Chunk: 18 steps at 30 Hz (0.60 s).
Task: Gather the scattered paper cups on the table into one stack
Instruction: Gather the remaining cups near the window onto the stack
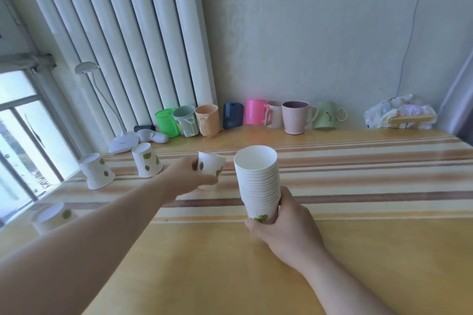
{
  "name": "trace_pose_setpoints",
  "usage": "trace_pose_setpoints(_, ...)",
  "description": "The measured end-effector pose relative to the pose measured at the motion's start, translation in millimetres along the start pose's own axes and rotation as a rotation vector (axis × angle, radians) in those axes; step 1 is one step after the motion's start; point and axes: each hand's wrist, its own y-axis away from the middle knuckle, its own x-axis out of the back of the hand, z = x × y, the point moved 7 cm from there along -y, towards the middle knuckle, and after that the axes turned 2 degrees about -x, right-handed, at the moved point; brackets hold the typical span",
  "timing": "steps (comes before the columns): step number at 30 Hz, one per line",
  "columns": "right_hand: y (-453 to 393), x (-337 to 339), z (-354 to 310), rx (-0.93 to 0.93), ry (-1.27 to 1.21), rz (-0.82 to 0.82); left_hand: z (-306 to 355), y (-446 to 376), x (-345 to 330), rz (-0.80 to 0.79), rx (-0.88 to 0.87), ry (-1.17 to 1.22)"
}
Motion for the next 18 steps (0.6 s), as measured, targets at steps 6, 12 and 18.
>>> trace_pose_setpoints(6, -5, 1, 0, -0.014, -0.023, -0.003, 40, 65, -2, 0.039, -0.184, 0.483)
trace_pose_setpoints(12, -3, 4, 1, 0.007, -0.059, 0.007, 123, 126, 17, 0.033, -0.471, 0.621)
trace_pose_setpoints(18, 1, 6, -1, 0.019, -0.052, 0.003, 160, 150, 22, 0.162, -0.577, 0.547)
